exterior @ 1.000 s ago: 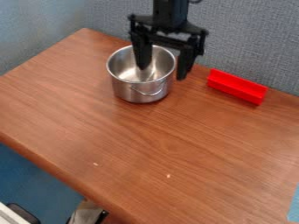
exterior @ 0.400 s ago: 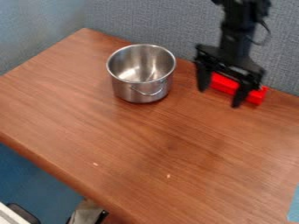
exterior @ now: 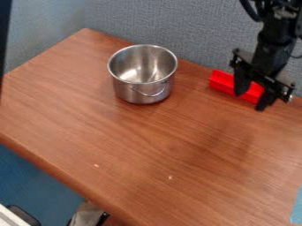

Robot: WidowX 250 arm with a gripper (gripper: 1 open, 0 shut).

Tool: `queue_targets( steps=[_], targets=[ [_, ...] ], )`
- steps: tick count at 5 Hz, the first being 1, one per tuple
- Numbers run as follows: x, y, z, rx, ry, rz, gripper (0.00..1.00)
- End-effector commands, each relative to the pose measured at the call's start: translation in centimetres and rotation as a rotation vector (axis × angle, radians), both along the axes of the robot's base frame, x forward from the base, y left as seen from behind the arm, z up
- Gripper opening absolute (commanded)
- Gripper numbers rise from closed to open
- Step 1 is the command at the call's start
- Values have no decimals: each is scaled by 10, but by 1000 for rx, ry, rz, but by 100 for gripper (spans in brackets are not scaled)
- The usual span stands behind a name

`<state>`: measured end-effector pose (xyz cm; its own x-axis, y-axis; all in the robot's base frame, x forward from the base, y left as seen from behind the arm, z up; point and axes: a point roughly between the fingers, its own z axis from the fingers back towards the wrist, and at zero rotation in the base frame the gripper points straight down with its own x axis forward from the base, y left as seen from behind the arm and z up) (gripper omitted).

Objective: Put the red object in the metal pot

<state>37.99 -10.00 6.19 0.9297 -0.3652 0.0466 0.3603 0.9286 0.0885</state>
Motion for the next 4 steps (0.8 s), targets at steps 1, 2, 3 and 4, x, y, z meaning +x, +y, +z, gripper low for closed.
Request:
queue_targets(
  steps=[1,2,3,4],
  targets=[
    [19,13,21,24,-79,-93,100],
    [21,19,12,-14,-69,-65,100],
    [26,24,4,-48,-67,-7,0],
    [36,22,-6,-27,-61,-48,100]
  ],
)
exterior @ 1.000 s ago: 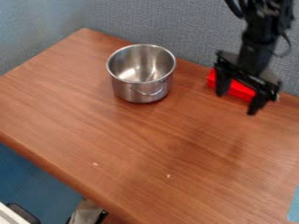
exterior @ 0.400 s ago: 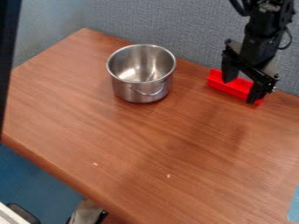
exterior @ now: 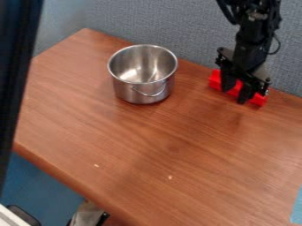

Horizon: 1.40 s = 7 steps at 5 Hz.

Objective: Put the red object in the metal pot

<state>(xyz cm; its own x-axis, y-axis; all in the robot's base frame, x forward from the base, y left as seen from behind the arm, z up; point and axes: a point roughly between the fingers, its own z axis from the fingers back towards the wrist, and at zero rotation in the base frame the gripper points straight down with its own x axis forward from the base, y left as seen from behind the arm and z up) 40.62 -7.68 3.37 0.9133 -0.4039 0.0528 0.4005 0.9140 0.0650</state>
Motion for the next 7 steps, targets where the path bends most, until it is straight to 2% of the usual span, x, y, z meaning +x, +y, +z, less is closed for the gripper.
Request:
queue_targets(
  steps=[1,2,3,4,6,7],
  targets=[
    [20,-3,12,21,-58,-21,0],
    [27,-6,7,36,-60,-43,0],
    [20,-2,3,74,-57,-144,0],
    [14,2,4,111,-60,-278,0],
    [22,23,38,65,-51,-364,0],
    [13,24,32,89,-41,-547,0]
  ],
)
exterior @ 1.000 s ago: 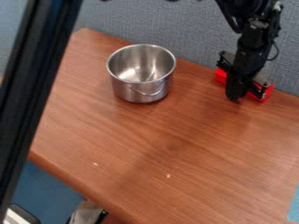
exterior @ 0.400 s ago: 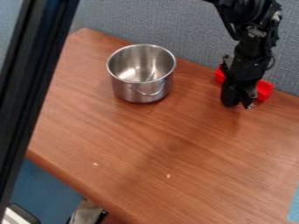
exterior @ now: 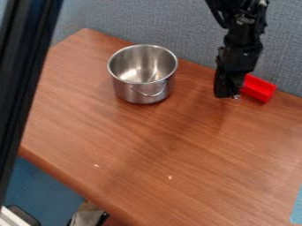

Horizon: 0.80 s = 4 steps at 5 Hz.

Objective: Put the red object in the metal pot

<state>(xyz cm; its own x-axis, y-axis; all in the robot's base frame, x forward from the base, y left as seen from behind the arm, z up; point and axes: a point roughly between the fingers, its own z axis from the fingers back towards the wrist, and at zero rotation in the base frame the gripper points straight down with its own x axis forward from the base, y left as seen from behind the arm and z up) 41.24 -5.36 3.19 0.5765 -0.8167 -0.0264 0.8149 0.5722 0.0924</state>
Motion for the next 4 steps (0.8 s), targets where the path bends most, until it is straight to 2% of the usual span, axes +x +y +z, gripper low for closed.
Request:
queue_targets(
  steps=[1,2,3,4],
  targets=[
    [0,0,22,2,-86,-189,0],
    [-10,-1,17,7,-90,-343,0],
    [-26,-4,28,27,-131,-356,0],
    [-35,-9,39,60,-168,-379,0]
  ],
)
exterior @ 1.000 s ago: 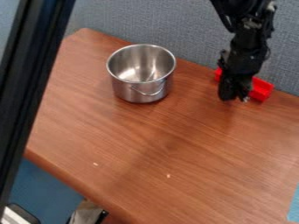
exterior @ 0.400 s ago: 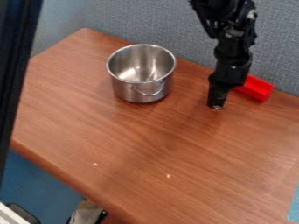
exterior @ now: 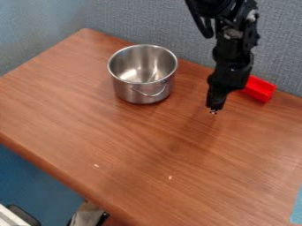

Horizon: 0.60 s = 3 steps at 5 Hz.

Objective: Put the red object in the metal pot

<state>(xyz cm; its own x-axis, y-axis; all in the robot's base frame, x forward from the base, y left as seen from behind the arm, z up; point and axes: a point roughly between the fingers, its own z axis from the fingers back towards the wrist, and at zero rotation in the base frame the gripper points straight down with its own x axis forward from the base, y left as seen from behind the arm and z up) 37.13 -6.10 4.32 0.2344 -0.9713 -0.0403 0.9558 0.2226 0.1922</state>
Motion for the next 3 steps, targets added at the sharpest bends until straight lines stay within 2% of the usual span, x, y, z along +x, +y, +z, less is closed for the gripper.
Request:
queue_targets(
  steps=[1,2,3],
  targets=[
    [15,8,29,-1,-80,25,0],
    [26,18,24,6,-74,49,0],
    [18,15,17,-8,-102,62,0]
  ],
)
